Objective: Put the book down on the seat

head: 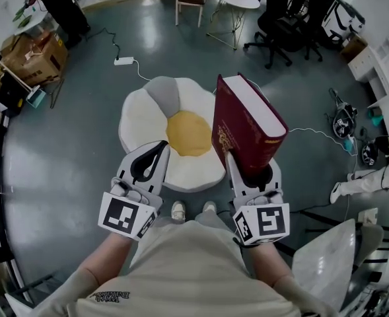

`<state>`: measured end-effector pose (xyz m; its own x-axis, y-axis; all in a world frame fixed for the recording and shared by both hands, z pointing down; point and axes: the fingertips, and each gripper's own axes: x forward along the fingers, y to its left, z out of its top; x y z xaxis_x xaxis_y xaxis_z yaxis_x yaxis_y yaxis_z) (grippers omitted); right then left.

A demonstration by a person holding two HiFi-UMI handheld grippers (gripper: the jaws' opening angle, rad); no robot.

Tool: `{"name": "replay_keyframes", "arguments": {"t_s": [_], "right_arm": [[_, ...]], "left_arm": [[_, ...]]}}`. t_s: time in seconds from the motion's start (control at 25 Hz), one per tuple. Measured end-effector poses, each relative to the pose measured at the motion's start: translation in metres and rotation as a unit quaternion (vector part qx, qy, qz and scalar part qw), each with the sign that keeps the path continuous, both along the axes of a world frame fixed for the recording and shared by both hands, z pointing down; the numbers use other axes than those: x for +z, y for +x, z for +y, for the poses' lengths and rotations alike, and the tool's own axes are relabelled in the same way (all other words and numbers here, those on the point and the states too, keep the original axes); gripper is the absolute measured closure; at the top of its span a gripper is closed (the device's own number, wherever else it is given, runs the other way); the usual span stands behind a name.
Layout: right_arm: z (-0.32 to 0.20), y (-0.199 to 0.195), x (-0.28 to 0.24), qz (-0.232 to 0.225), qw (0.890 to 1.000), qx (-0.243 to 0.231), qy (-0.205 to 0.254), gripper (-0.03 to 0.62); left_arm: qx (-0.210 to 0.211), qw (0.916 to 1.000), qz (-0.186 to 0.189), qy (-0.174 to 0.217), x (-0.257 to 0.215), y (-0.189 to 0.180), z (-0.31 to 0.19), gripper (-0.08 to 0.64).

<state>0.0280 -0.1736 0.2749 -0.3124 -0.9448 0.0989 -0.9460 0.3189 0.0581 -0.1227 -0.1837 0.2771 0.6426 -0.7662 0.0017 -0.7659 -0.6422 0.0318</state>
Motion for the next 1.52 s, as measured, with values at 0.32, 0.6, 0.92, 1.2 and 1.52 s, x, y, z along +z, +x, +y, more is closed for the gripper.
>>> {"name": "replay_keyframes", "arguments": {"t_s": [0.32, 0.6, 0.92, 1.2, 1.52], "right_arm": [[-0.021, 0.003, -0.010, 0.007, 0.999, -0.035, 0.008, 0.374], [-0.037, 0.021, -0.015, 0.009, 0.999, -0.050, 0.013, 0.374], [-0.049, 0.048, 0.008, 0.008, 0.998, -0.056, -0.016, 0.374], [-0.084, 0.065, 0.047, 0.051, 0.996, -0.057, -0.034, 0.374], [-0.153, 0.080, 0.123, 0.119, 0.988, -0.071, -0.070, 0.374]], "left_arm": [[-0.026, 0.9996, -0.013, 0.000, -0.005, 0.010, -0.010, 0.557], [-0.034, 0.9994, -0.008, -0.009, -0.008, 0.031, -0.023, 0.556], [-0.045, 0.9985, -0.015, -0.026, 0.005, 0.051, -0.038, 0.556], [-0.065, 0.9969, 0.003, -0.044, 0.033, 0.051, -0.065, 0.557], [-0.083, 0.9953, 0.008, -0.050, 0.097, 0.070, -0.124, 0.557]]}}
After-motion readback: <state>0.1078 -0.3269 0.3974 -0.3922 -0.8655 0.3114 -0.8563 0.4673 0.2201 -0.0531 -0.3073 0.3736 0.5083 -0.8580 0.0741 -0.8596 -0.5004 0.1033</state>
